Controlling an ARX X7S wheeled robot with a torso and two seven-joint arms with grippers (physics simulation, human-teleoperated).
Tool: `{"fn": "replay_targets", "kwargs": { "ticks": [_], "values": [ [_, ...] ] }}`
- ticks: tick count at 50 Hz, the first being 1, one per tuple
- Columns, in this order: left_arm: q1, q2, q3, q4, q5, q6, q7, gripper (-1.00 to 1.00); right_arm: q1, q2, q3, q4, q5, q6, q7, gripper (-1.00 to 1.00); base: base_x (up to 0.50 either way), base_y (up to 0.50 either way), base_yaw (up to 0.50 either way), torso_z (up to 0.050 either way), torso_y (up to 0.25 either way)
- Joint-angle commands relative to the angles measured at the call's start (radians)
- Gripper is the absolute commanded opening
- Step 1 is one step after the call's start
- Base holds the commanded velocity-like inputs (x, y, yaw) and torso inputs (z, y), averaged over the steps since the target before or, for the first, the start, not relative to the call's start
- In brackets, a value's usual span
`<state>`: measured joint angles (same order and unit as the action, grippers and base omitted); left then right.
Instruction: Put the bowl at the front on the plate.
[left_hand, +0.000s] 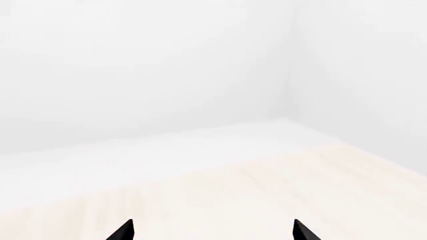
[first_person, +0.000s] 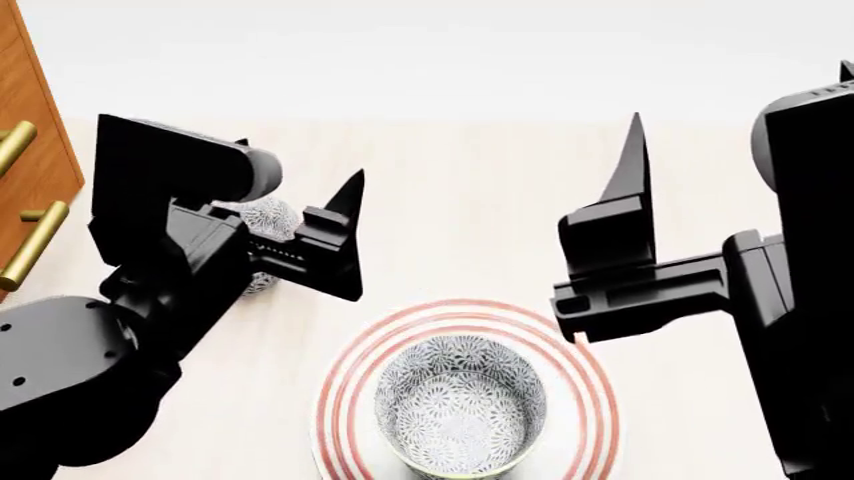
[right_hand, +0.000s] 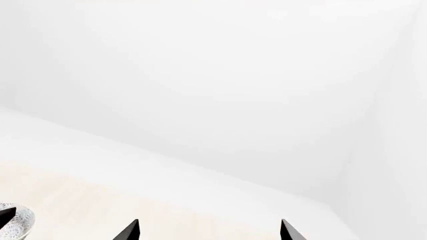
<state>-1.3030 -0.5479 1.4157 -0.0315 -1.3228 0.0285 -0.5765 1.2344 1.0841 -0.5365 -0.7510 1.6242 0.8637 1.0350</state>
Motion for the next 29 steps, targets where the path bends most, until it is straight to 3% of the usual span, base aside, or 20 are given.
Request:
{"fn": "replay_targets", "kwargs": {
  "ticks": [1, 29],
  "values": [
    [0.009, -0.030, 0.004, 0.071, 0.031, 0.011, -0.028, 1.00, -0.003, -0.009, -0.003, 0.008, -0.017, 0.000, -0.014, 1.00, 0.00, 0.00, 0.00, 0.000, 0.000],
    [0.063, -0.117, 0.006, 0.204, 0.093, 0.060, -0.068, 1.00, -0.094, 0.016, 0.005, -0.017, -0.060, -0.055, -0.022, 1.00, 0.00, 0.00, 0.00, 0.000, 0.000]
  ]
}}
